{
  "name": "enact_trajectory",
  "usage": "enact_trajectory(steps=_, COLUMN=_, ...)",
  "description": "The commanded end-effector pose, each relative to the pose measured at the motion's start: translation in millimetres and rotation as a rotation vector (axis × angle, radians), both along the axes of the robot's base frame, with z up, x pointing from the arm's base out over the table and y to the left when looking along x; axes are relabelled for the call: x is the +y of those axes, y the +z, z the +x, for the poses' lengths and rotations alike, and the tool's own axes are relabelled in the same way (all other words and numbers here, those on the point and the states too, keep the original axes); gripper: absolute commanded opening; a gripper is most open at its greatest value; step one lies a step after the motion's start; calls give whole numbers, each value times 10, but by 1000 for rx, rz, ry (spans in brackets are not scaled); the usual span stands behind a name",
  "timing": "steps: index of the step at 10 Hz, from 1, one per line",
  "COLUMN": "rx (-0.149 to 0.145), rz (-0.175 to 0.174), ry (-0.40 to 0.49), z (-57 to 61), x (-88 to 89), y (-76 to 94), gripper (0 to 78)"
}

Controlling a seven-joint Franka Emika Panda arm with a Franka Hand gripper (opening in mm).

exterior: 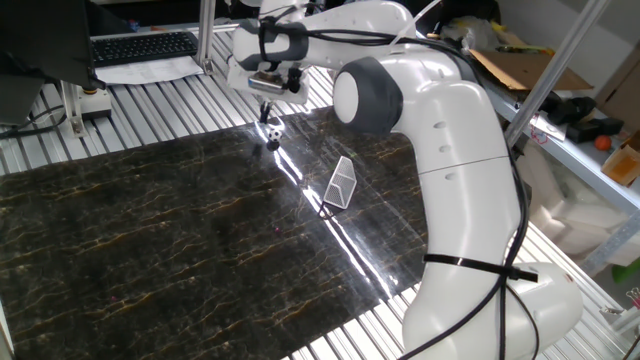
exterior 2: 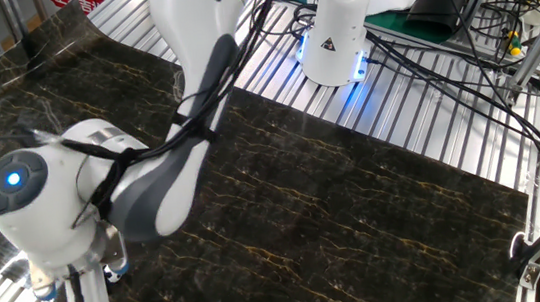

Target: Push the soccer ball into the goal

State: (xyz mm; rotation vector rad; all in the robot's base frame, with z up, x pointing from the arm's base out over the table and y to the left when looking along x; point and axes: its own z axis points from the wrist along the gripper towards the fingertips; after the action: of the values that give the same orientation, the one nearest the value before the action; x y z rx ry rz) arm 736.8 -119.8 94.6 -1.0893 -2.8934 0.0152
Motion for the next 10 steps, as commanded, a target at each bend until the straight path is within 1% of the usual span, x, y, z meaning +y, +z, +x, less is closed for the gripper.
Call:
enact_trajectory(steps=1, rx=8, rz=-142, ry=112, z=-11, x=3, y=-111, gripper=12)
enact_trajectory(steps=2, rx=-2, rz=-132, ry=115, z=-10, x=-13, y=-122, gripper=12)
enact_trajectory(steps=3, rx=-15, rz=-154, ry=132, z=-10, x=-38, y=-131, gripper=12)
enact_trajectory(steps=4, rx=-34, rz=-156, ry=145, z=-9, x=-79, y=-141, gripper=12)
enact_trajectory(steps=5, rx=-40, rz=-158, ry=159, z=-12, x=-130, y=-131, gripper=12)
enact_trajectory(steps=6, rx=-41, rz=-169, ry=171, z=-19, x=-174, y=-123, gripper=12)
enact_trajectory(steps=7, rx=-49, rz=-206, ry=184, z=-36, x=-195, y=-145, gripper=12)
enact_trajectory(steps=8, rx=-55, rz=-217, ry=189, z=-47, x=-198, y=-160, gripper=12)
enact_trajectory(steps=9, rx=-60, rz=-219, ry=191, z=-83, x=-199, y=-191, gripper=12)
enact_trajectory(steps=10, rx=-50, rz=-220, ry=194, z=-106, x=-190, y=-204, gripper=12)
